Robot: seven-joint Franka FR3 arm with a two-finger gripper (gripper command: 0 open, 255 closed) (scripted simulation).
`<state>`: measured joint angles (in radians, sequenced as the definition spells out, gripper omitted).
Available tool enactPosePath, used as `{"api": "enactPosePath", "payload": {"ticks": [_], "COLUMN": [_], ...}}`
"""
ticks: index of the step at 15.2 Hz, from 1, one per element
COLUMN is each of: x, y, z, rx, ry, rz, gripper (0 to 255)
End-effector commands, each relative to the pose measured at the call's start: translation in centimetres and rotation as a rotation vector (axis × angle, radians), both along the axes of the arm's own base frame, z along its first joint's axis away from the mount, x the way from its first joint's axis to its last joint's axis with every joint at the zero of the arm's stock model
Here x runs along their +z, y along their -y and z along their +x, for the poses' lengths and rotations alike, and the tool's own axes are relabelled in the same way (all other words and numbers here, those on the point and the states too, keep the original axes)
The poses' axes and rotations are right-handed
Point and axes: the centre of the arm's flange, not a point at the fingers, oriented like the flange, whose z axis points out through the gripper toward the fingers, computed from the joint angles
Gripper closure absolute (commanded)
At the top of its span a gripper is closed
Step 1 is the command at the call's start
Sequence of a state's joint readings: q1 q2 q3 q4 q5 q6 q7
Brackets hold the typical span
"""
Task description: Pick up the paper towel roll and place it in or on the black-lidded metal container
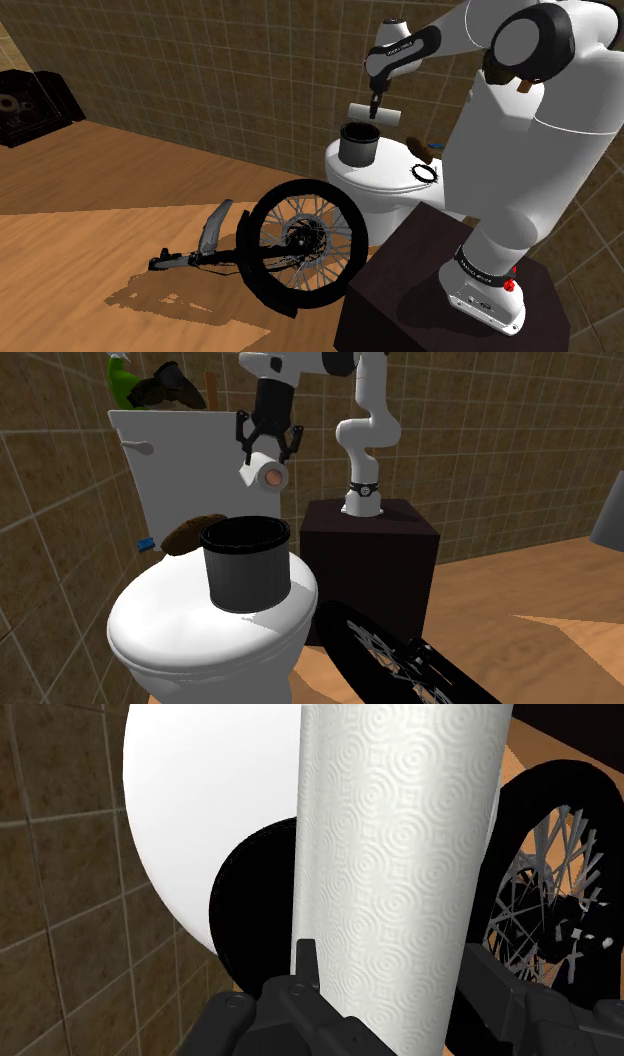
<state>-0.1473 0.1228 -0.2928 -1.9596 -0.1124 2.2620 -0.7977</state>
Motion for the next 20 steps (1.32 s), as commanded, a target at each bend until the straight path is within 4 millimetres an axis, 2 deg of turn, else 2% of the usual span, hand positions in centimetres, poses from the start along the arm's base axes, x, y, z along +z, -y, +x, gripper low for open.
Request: {"api": "enactPosePath", "payload": {"ticks": [1,5,20], "x": [0.4,0.9,-7.0], "y": [1.3,3.8,3.8], "z": [2.6,6.9,6.9], "rx": [0.001,0.001,0.001], "ry": [0.0,0.0,0.0], "rz": [0.001,0.001,0.001], "gripper": [255,255,255]}}
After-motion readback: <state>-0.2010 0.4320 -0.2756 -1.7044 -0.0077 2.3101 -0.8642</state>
